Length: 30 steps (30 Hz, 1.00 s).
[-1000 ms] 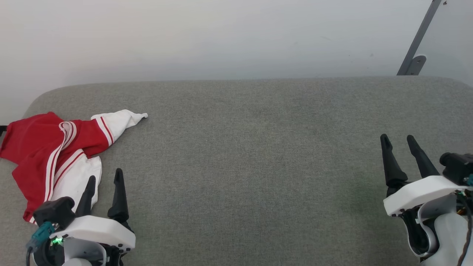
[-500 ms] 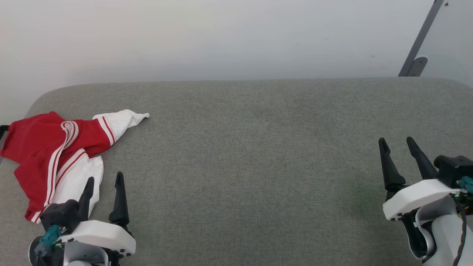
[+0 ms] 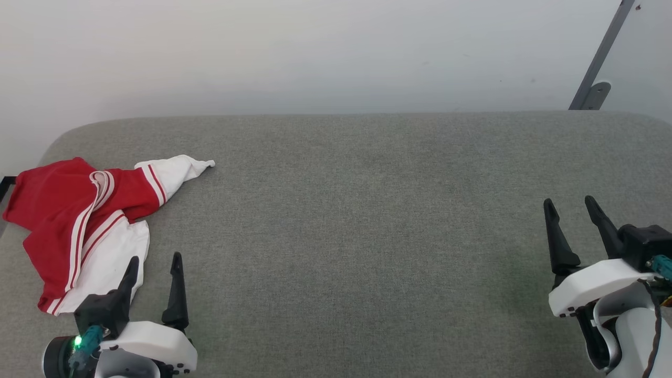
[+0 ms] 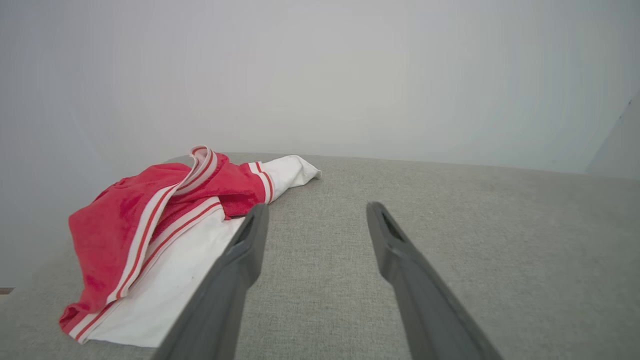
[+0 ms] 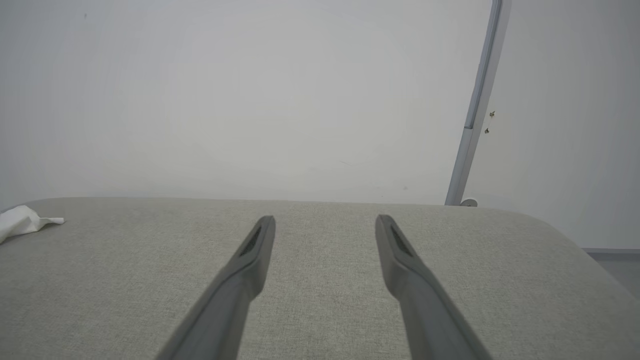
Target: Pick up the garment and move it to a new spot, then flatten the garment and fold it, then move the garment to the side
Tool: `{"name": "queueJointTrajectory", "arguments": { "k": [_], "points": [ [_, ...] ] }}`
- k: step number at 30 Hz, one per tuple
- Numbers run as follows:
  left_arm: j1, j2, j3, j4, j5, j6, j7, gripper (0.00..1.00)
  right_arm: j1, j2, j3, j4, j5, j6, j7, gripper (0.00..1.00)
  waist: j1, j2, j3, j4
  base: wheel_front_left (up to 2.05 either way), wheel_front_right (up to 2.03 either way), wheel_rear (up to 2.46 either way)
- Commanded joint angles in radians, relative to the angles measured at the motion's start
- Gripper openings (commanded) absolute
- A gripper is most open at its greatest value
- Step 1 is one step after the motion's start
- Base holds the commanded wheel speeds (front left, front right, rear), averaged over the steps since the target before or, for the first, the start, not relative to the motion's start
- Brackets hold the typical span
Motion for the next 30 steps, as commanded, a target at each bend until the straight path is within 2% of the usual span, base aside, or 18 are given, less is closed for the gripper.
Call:
{"name": "queueJointTrajectory", "arguments": {
  "k": [1, 21, 30],
  "points": [
    [-0.002, 0.003, 0.003, 0.003, 0.031, -0.007, -0.009, 1.0, 0.005, 0.001, -0.003, -0.001, -0.028, 0.005, -0.01, 1.0, 0.0, 0.0, 0.0, 0.0, 0.0, 0.0, 0.0],
    [-0.014, -0.011, 0.037, 0.033, 0.146, -0.055, -0.044, 1.0, -0.007, -0.006, -0.02, 0.001, -0.133, 0.005, -0.045, 1.0, 0.0, 0.0, -0.002, 0.012, 0.0, 0.0, 0.0],
    [-0.031, -0.028, 0.054, 0.066, 0.143, -0.073, -0.048, 1.0, 0.006, 0.006, -0.007, 0.006, -0.129, 0.003, -0.047, 1.0, 0.0, 0.0, 0.0, 0.075, 0.0, 0.0, 0.0]
  ]
}}
